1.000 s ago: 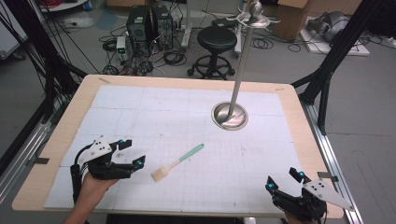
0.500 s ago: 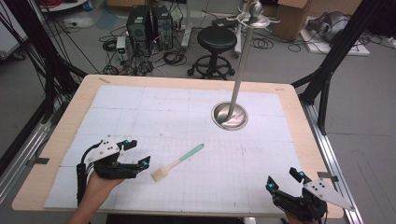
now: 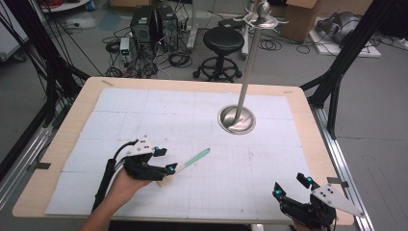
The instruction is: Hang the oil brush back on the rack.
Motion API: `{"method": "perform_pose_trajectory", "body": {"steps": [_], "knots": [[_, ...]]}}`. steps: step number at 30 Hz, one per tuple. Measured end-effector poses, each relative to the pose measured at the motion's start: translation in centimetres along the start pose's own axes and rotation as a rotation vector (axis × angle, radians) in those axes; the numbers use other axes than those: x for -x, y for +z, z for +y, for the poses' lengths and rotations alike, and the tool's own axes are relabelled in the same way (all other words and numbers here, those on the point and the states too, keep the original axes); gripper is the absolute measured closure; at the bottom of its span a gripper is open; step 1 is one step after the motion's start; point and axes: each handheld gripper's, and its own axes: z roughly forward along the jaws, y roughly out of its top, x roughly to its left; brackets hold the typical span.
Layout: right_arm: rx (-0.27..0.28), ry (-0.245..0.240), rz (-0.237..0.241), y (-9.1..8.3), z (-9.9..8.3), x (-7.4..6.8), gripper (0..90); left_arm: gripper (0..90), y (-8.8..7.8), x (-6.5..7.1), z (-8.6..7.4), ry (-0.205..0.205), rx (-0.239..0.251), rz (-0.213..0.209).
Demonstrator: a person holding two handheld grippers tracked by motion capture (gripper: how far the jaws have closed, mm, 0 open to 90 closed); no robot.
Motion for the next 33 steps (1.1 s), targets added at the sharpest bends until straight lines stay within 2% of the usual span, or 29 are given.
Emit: {"method": "perform_pose_trajectory", "body": {"steps": [1, 2, 6, 8, 10, 13, 15, 23, 33], "knots": [[-0.002, 0.002, 0.002, 0.0, 0.0, 0.0, 15.2, 36.0, 0.5, 0.2, 0.1, 0.015, -0.023, -0.008], [-0.002, 0.002, 0.002, 0.0, 0.0, 0.0, 15.2, 39.4, 0.5, 0.2, 0.1, 0.015, -0.023, -0.008], [-0.004, 0.004, 0.002, 0.1, 0.0, 0.1, 15.2, 45.3, 2.7, 0.9, 0.2, 0.057, -0.122, -0.028], [-0.001, 0.002, 0.004, 0.1, 0.0, 0.1, 15.2, 48.2, 3.6, 1.0, 0.2, 0.077, -0.161, -0.014], [-0.002, 0.003, 0.006, 0.0, 0.0, 0.0, 15.2, 50.2, 4.3, 0.9, 0.2, 0.072, -0.185, -0.002], [0.002, 0.001, 0.006, 0.0, 0.0, 0.1, 15.2, 53.0, 4.9, 0.8, 0.3, 0.054, -0.196, 0.014], [0.003, 0.003, 0.007, 0.0, 0.0, 0.1, 15.2, 56.3, 5.2, 0.7, 0.4, 0.063, -0.215, 0.033], [0.008, 0.004, 0.005, -0.1, 0.1, 0.2, 15.2, 63.1, 5.8, 0.7, 0.1, 0.099, -0.269, 0.056], [0.006, 0.009, 0.004, -0.1, 0.1, 0.1, 15.2, 74.8, 6.1, 0.9, 0.2, 0.127, -0.299, 0.036]]}}
